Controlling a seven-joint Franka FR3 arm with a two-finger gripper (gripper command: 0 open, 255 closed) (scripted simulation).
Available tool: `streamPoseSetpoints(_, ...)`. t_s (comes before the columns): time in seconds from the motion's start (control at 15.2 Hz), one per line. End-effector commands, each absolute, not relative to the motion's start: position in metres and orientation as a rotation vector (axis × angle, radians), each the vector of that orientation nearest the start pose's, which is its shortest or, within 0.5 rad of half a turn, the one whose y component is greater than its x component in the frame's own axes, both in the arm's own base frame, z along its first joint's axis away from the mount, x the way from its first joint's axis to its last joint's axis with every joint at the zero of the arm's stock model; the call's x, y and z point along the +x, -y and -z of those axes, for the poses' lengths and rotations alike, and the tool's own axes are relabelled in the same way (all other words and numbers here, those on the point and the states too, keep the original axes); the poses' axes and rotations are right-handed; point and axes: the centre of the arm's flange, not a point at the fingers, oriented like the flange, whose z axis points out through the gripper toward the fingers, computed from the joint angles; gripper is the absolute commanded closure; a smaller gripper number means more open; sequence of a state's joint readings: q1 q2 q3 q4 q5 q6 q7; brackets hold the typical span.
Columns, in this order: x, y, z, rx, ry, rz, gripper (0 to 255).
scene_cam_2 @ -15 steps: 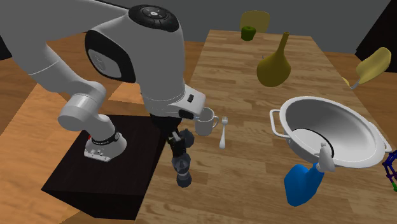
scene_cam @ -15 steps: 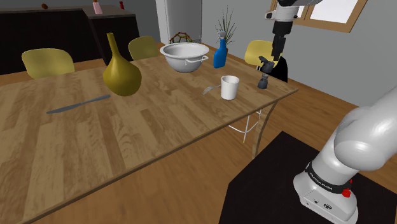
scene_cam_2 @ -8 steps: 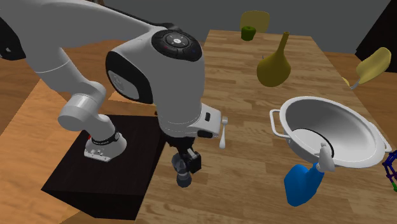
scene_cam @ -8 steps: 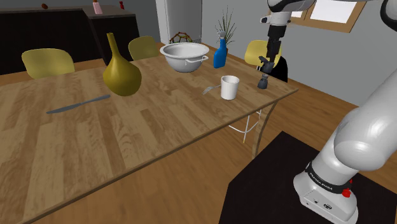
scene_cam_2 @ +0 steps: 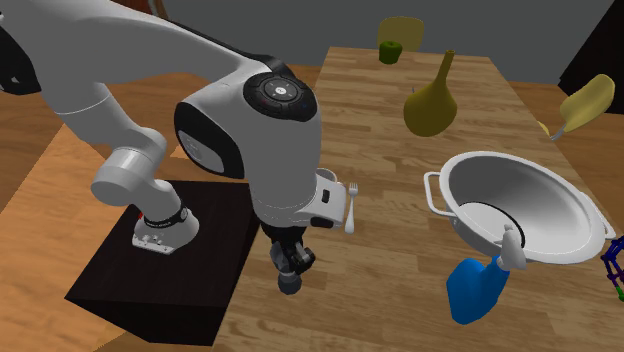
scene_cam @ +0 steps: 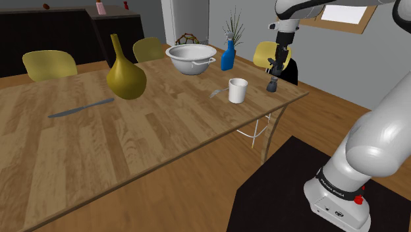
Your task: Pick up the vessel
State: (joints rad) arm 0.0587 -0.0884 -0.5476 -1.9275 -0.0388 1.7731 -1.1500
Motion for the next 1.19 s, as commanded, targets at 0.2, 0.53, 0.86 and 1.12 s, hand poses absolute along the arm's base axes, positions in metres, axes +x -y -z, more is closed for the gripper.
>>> streamPoseSetpoints(0.2, 0.462, 0.258, -0.512, -2.904, 1.017, -0.075, 255)
streamPoseSetpoints(0.53, 0.462, 0.259, -0.523, -2.904, 1.017, -0.075, 255)
streamPoseSetpoints(0.86, 0.462, 0.259, -0.549, -2.904, 1.017, -0.075, 255)
streamPoseSetpoints(1.12, 0.462, 0.259, -0.571, -2.904, 1.017, -0.075, 255)
